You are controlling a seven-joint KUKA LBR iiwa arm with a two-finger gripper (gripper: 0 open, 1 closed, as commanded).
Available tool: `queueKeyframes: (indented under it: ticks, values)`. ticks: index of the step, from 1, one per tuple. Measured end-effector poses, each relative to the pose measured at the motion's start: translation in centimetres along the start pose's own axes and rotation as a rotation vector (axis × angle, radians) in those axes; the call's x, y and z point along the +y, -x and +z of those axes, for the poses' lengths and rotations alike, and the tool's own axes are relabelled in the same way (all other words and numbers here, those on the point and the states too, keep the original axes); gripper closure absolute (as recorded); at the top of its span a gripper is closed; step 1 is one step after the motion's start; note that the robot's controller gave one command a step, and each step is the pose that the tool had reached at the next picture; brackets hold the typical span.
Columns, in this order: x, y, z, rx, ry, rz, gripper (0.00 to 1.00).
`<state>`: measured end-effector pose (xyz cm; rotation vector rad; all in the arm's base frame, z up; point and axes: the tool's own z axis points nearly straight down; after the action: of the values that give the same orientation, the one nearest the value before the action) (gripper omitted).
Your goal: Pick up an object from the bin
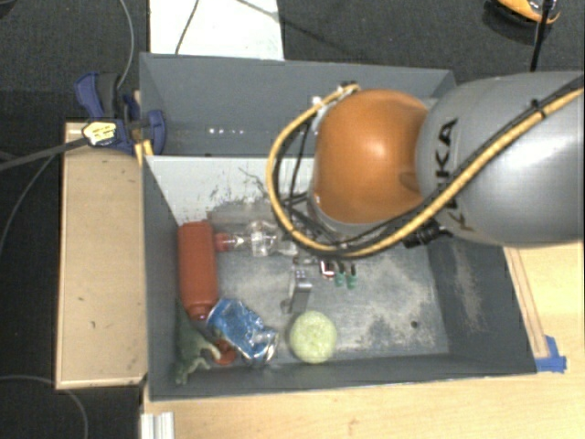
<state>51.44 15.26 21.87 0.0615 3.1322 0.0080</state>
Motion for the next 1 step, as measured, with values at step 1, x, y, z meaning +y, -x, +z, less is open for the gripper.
queueKeyframes:
  ticks: [1]
  values:
    - [-3.44, -1.00, 5.32, 0.010, -0.006, 0.069, 0.00]
